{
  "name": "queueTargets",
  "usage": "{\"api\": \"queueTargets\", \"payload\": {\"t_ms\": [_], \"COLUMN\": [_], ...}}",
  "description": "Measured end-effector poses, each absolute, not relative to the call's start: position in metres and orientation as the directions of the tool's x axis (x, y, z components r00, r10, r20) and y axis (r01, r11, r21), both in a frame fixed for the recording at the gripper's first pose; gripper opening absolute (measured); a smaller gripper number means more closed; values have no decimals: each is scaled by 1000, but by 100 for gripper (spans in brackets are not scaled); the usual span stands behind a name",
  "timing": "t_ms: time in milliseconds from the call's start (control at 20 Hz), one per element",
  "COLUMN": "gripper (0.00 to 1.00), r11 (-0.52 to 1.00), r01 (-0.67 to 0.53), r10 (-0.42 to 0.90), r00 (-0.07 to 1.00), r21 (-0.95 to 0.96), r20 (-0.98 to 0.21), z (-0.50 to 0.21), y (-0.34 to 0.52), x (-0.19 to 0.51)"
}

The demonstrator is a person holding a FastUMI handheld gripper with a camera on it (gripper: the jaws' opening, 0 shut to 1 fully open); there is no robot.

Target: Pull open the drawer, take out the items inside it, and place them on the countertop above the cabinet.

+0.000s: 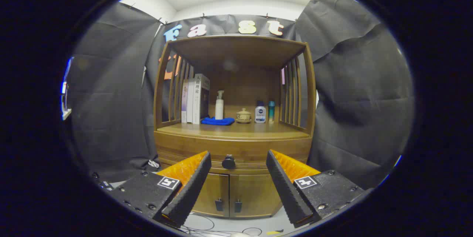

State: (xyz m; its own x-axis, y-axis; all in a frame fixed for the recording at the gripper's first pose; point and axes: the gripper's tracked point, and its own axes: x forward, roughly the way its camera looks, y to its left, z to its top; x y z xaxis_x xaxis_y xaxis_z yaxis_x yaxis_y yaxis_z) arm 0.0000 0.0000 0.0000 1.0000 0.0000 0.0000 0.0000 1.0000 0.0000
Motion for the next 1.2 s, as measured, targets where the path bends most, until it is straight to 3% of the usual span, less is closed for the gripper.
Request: {"api": "queueTargets", "payload": {"t_ms": [900, 1200], "gripper": [98, 98], "r11": [999, 999], "r01": [-34, -29], "r10": [34, 29], "r00": [999, 1000], "r21": [-3, -25], "r20": [22, 10], "z": [-8, -45], "y": [10, 11], "x": [2, 31]}}
